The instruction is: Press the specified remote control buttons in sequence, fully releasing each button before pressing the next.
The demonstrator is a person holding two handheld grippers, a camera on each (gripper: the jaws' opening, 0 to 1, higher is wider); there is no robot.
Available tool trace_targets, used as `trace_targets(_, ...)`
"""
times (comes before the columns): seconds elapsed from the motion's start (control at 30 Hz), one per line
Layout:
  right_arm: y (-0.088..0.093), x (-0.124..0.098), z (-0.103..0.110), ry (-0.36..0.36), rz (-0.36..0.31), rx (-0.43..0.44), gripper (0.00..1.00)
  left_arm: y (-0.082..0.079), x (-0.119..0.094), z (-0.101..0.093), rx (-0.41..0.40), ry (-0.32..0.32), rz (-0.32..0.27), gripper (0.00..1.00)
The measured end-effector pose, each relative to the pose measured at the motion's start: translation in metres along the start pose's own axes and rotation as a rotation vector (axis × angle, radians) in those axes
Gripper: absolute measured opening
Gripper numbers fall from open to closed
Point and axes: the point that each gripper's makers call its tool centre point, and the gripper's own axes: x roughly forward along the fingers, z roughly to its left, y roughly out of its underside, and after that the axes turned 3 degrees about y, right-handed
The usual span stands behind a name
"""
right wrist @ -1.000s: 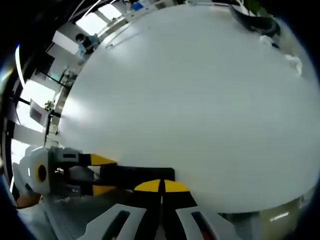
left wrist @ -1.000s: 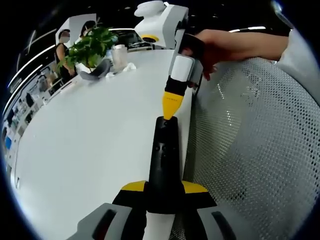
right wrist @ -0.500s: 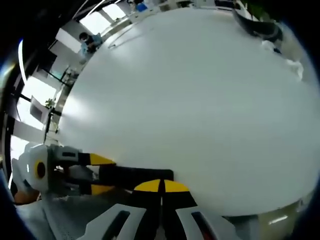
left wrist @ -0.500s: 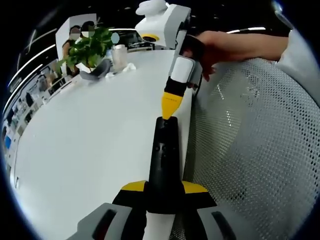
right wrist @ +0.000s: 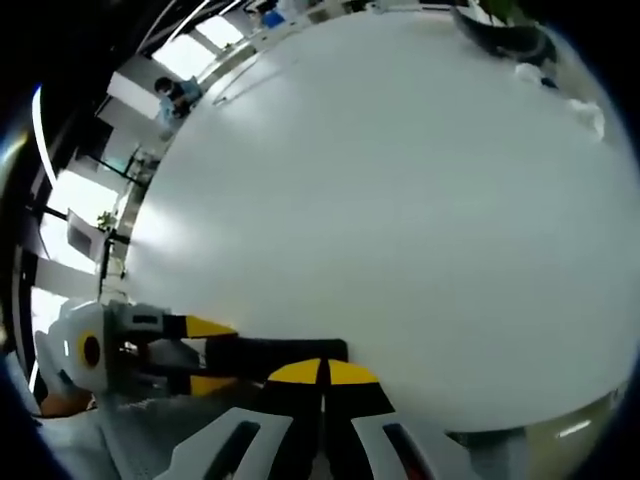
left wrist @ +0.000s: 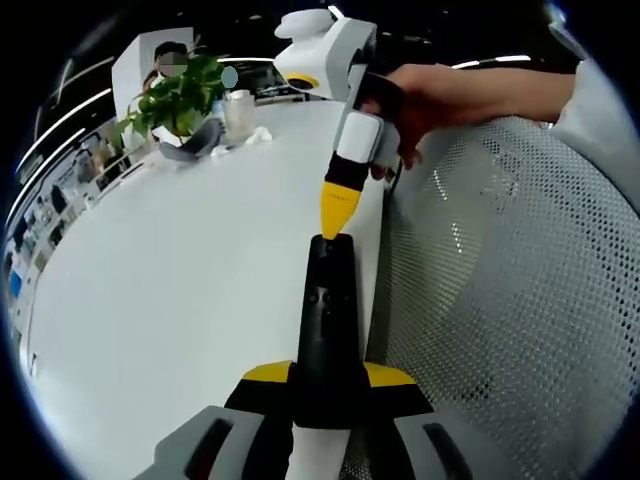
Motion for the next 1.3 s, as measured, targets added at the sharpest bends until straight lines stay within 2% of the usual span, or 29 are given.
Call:
trace_targets(0.1,0.000,0.000,0.001,-0.002,0.003,0.011,0.00,0.000,0.000,0.000,0.001,0.001,-0.002,0.24)
trace_targets(0.3,0.001,0.001,0.005,0.032,0.008,-0.057,0.00,0.000,0.000,0.000,-0.001,0.001,-0.001,0.24)
trace_targets(0.4,0.004,0.004,0.012,0.000,0.032,-0.059,0.00,0.000,0.000,0.000,-0.001,0.001,-0.001,0.24)
trace_targets(0.5,0.003,0.004,0.010,0.003,0.026,-0.063,0.00,0.000,0.000,0.000,0.000,0.001,-0.001,0.24)
trace_targets(0.67,0.000,0.003,0.020,-0.044,0.012,-0.060,0.00,-0.001,0.000,0.000,-0.002,0.001,-0.003,0.24)
trace_targets(0.77,0.007,0.007,0.015,-0.001,0.054,-0.098,0.00,-0.001,0.000,0.000,-0.002,0.001,-0.003,0.24)
trace_targets(0.8,0.004,0.006,0.017,-0.009,0.034,-0.092,0.00,-0.001,0.000,0.000,-0.002,0.002,-0.004,0.24)
trace_targets(1.3,0.003,0.006,0.014,-0.050,0.035,0.001,0.00,-0.001,0.000,0.000,0.001,0.004,-0.006,0.24)
